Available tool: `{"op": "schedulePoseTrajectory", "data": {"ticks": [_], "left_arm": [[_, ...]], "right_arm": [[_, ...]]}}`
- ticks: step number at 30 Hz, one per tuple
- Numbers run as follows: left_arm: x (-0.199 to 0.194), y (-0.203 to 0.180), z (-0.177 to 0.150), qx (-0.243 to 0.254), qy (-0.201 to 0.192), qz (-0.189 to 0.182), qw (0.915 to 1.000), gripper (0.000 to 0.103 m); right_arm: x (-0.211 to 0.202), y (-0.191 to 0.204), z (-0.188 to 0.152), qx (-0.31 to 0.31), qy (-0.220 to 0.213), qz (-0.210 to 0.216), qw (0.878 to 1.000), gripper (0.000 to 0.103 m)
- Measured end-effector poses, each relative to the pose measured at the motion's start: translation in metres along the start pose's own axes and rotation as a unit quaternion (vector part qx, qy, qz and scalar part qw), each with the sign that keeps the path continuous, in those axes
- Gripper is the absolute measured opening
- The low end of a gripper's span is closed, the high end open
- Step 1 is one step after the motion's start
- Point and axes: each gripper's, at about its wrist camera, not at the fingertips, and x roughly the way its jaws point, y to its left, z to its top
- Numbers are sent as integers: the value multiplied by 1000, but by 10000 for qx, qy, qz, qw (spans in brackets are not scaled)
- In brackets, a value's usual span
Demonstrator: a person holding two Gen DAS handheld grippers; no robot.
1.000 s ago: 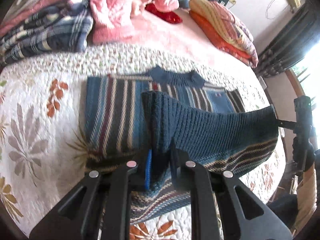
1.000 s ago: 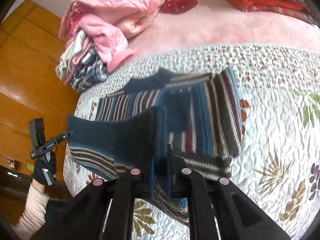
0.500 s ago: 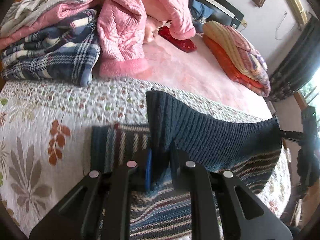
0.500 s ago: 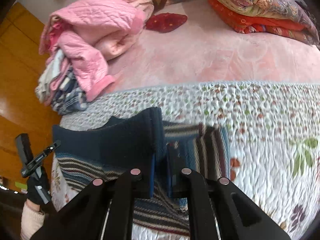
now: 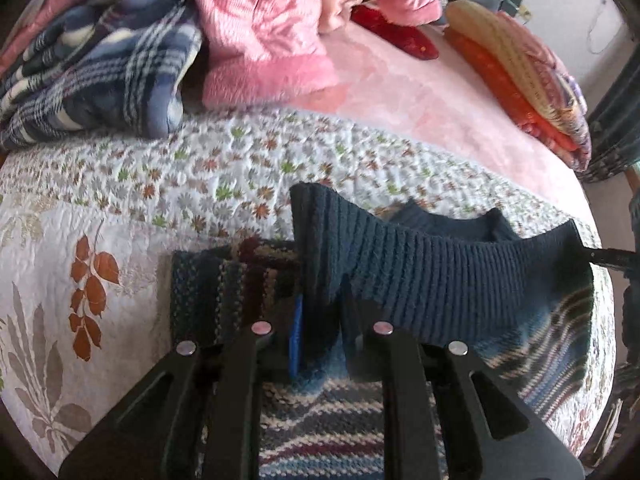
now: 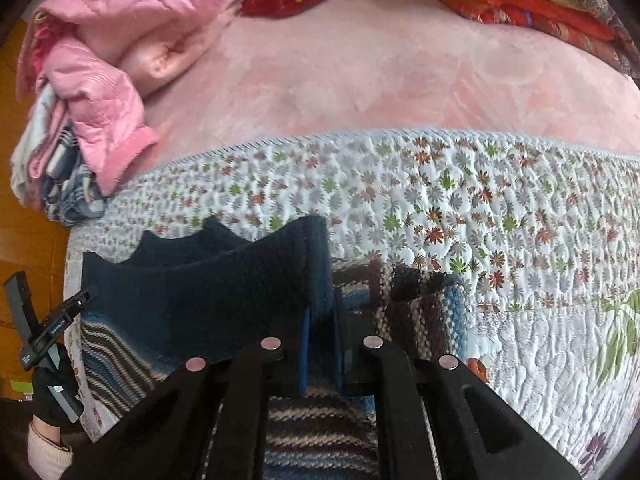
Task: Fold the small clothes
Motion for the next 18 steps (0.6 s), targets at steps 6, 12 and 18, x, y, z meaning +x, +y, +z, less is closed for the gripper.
{"op": "schedulePoseTrajectory", "data": {"ticks": [6,12,18], "left_arm": [[14,10,-7,-266,78,149,9995,30],[-20,19,-25,-404,35,77,9991,38],[-79,17,-68,-499,225,-66,9985,42]], "right_arm": [[23,-5,-6,17,258,-320,9992,19],[-17,-6,-33,-287,33,-315,9991,41],[-70,-22,-84,-234,-84,-186,9995,50]]}}
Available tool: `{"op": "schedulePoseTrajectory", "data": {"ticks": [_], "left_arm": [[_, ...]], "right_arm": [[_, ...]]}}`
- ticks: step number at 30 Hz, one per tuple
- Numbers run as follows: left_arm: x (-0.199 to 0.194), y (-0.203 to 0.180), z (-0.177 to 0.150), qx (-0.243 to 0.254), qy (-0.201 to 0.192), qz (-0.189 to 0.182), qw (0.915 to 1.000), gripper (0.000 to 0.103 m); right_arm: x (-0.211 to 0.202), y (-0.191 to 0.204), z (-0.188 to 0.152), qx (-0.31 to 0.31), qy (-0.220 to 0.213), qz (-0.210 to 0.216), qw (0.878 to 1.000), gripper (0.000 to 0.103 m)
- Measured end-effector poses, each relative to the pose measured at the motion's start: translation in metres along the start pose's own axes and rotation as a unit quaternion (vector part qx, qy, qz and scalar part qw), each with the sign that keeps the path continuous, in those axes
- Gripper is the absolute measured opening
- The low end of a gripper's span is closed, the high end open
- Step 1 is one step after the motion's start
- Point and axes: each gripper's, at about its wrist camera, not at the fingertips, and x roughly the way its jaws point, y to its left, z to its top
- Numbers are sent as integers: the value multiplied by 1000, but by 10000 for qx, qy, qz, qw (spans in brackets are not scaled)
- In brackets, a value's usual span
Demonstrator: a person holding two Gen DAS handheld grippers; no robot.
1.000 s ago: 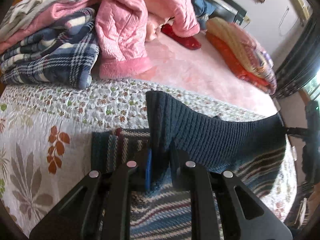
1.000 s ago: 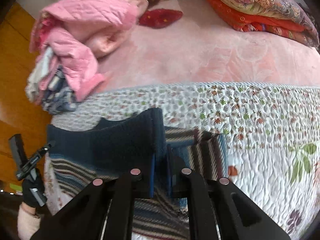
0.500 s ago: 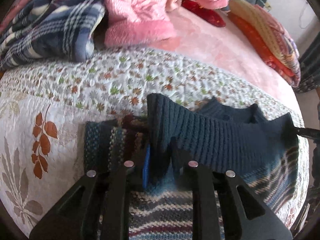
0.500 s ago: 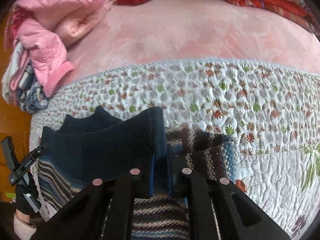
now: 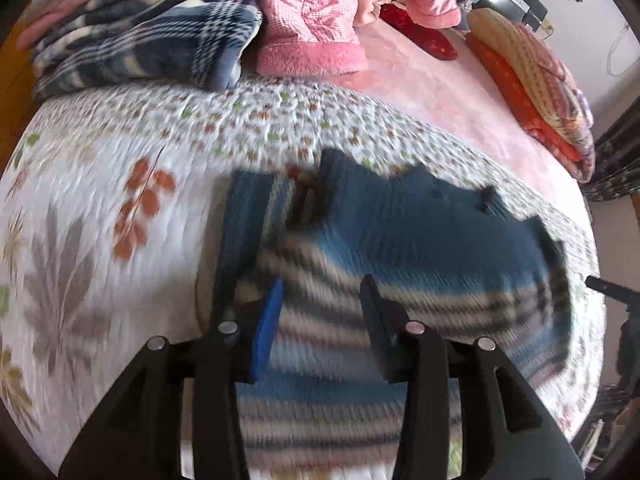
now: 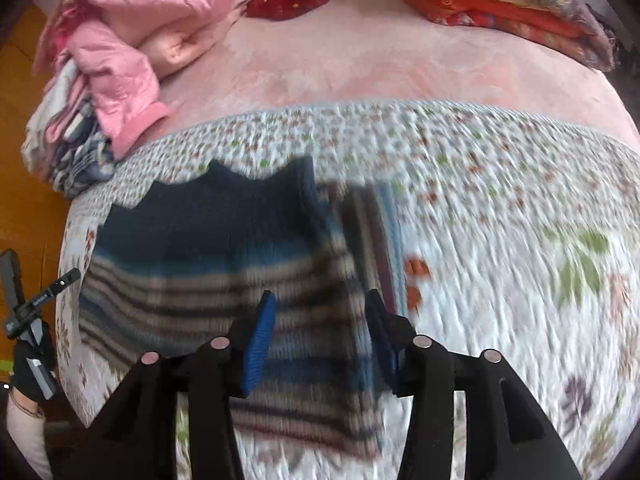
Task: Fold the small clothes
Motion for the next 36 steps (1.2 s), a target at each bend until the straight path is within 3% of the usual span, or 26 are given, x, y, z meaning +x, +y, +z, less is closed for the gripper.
{"op": "schedulePoseTrajectory", "data": {"ticks": [3,7,10,14,16,18,20,32,36], "left_arm": [[-22,0,-31,-167,104,-150,9997,45],[-19,-7,-54,-131,249,-123,9995,48],[-7,-12,-61,-23,275,66,9996,48],[2,-11,-62,-75,221,76,9997,48],[5,-16,-61,106,141,112,9998,48],[10,-19,-61,225,133,115,9996,48],[16,-20,-61,201,211,85,9995,48],[47,-12,-65,343,499,334,9976,48],[43,-13,-62,263,457,275,9982,48]], "right_arm": [[-9,-3,-35,110,111,173,9997,52],[-5,-15,-66,342,294,265,9986,52],[3,-20,-74,347,313,35,9989,52],[24,-29,-76,533,482,55,9974,52],[33,-33,-75,600,560,75,9966,47],[39,-35,-75,688,665,337,9948,24],[42,-37,-75,759,733,314,9939,16],[53,-49,-80,688,1076,-30,9918,13],[49,-46,-75,681,1008,99,9925,20]]}}
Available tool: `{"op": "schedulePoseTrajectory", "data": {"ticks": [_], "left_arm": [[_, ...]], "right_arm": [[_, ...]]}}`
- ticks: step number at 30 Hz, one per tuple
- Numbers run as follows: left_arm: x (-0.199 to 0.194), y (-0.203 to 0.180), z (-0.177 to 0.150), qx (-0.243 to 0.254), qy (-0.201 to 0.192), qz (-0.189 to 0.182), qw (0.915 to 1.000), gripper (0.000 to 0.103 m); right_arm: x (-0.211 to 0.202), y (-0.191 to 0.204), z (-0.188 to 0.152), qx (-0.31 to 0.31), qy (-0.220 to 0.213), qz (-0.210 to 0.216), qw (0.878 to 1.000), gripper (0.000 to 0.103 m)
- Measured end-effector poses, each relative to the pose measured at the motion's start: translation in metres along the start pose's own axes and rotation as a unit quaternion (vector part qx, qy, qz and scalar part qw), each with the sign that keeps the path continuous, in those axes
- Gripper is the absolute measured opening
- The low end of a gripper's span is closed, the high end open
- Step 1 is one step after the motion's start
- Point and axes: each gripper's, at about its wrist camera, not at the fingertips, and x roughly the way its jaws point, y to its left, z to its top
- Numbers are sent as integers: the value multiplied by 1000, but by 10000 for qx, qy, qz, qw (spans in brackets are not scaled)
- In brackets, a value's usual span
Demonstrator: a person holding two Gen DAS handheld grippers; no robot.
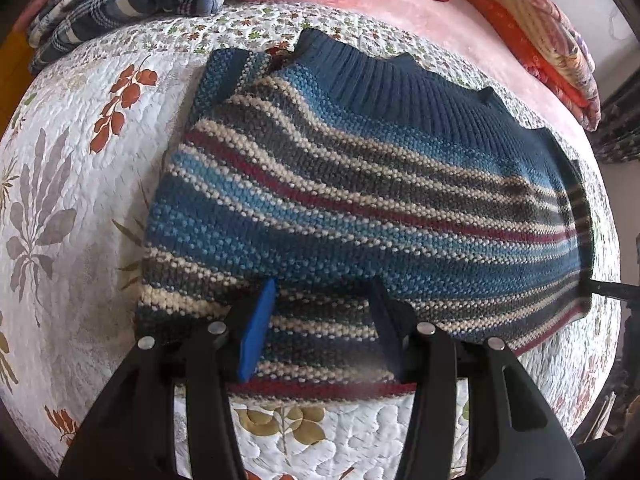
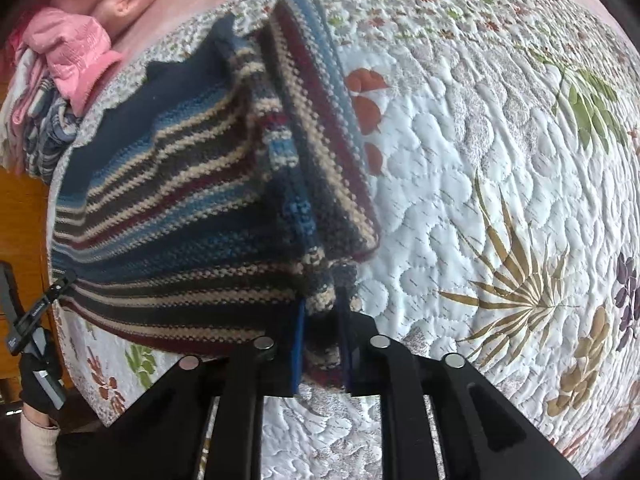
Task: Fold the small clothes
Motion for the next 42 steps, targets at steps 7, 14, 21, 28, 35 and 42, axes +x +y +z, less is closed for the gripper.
{"op": "schedulePoseTrajectory", "data": {"ticks": [7,14,21,28,35,42], "left_arm": [[-19,-12,11,74,-418,-256,9988,61],[-8,-13,15,6,-330,-268,9991,62],[0,-9,16,2,-281,-233,9993,64],[3,-8,16,50,-265,-248,9993,65],[4,-4,17,-23,-248,-344,9991,65],[4,-1,17,-37,-222,-403,9989,65]], "right_arm": [[-39,-3,14,190,-728,393,9964,66],[-12,-10,26,290,-489,518,9970,67],[8,-13,25,277,-300,520,9978,70],[21,-6,24,179,-352,466,9981,69],[18,-3,25,297,-424,816,9953,38],[8,4,26,292,-452,785,9955,35]]}}
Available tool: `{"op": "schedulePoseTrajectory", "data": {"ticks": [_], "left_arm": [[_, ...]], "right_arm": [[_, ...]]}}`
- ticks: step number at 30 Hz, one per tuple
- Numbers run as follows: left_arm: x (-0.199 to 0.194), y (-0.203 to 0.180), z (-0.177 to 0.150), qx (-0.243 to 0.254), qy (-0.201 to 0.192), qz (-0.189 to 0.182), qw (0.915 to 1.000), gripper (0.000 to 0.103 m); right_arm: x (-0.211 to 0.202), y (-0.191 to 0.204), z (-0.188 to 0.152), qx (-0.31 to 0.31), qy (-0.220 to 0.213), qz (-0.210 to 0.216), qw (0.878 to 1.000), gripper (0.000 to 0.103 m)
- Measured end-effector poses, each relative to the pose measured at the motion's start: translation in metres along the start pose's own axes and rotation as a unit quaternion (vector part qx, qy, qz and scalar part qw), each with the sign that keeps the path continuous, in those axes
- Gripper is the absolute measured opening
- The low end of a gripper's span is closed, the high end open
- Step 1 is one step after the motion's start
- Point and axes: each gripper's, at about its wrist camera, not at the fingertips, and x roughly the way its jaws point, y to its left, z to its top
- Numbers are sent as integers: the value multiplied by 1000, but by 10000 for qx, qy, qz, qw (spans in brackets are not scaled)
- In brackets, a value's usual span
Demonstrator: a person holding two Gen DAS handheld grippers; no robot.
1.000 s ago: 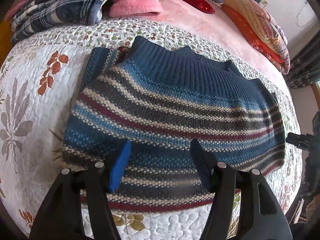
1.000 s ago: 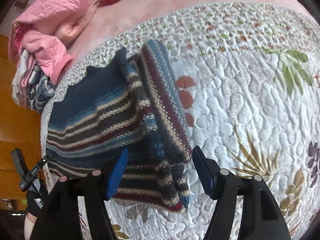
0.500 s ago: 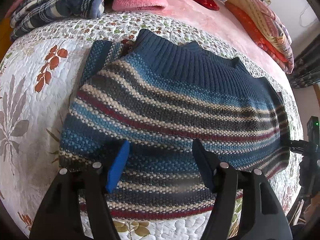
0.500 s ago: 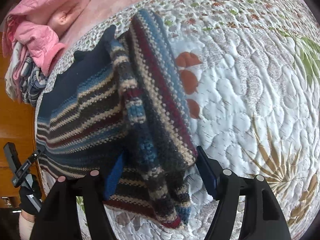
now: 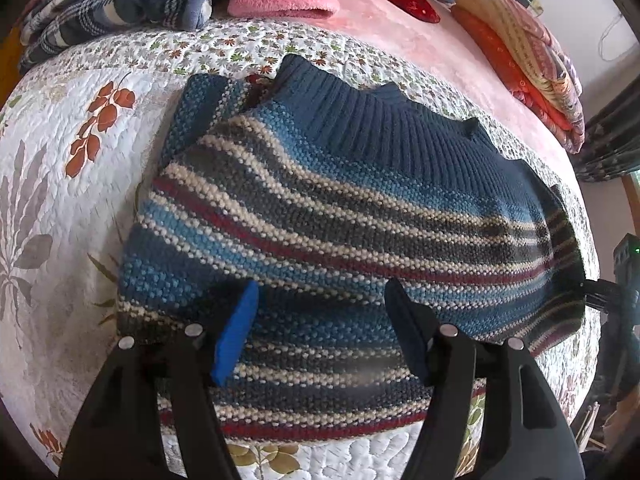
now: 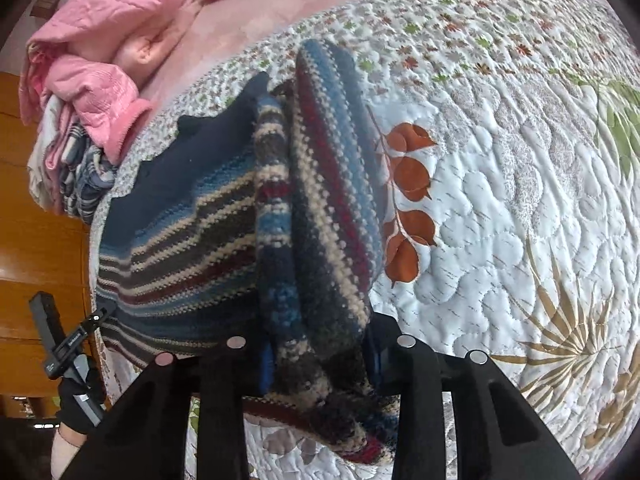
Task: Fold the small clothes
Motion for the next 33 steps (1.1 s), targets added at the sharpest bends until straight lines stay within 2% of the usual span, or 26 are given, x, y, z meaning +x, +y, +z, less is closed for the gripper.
{"op": "schedulePoseTrajectory", "data": {"ticks": [4,9,15,20,25,33], "left_arm": [[1,-1,-1,63,24,34,10000,65],[0,1,1,-21,33,-28,10000,66],[-7,8,4,-278,18,-163,9995,66],[-13,8,6,-309,-37,-217,9993,66],[-22,7,9,-355,-138,-335,9987,66],[-31,6,14,-449,-228,-528,9973,66]], "right_arm": [[11,-5,-1,161,92,-110,9998,35],[-2,5,3,146,12,-13,9999,33],[-37,57,5,-360,-284,409,9981,32],[-44,123,-6,-1186,-350,282,9919,32],[-32,173,-20,-1732,-295,190,9843,32],[5,220,-36,-2287,-19,-170,9733,32]]}}
